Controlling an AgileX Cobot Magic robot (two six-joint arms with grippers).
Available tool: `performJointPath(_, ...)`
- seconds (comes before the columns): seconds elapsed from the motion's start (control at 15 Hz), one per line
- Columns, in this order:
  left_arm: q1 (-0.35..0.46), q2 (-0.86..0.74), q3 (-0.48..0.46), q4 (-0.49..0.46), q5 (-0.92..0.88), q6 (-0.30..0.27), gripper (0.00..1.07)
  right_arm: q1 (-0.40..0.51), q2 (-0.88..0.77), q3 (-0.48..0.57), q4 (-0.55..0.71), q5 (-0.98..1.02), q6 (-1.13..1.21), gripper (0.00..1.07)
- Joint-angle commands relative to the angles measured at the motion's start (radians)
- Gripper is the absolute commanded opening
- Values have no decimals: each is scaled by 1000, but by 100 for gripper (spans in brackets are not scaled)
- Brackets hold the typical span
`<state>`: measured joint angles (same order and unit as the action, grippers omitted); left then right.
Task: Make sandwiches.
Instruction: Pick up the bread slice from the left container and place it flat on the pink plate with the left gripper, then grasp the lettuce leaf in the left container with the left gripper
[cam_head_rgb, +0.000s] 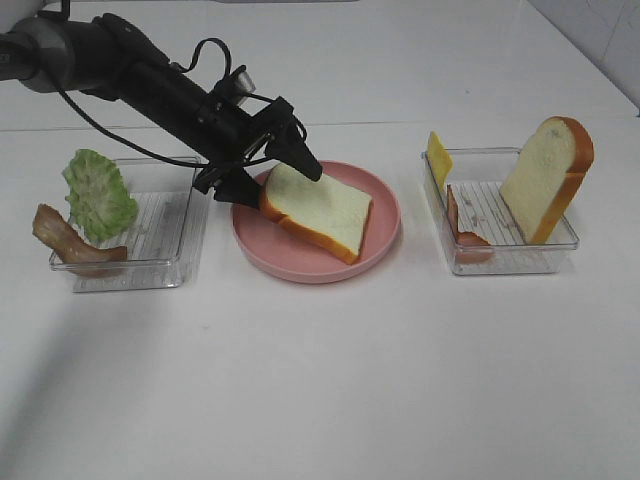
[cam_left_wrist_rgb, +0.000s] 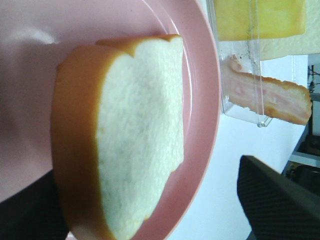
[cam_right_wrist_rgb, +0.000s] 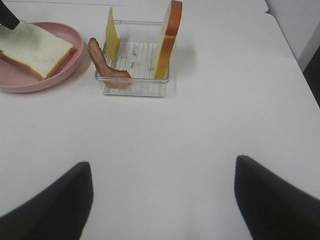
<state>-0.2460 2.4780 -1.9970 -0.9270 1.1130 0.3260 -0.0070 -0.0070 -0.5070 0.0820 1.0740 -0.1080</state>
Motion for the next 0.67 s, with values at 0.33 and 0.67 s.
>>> performJointPath(0.33,-3,-39,-195,241,55,-64,83,-4,-9,1,2,-11,-6,74)
performJointPath(0.67,-3,-40,-380,431,176,-211,83,-4,-9,1,2,-11,-6,74)
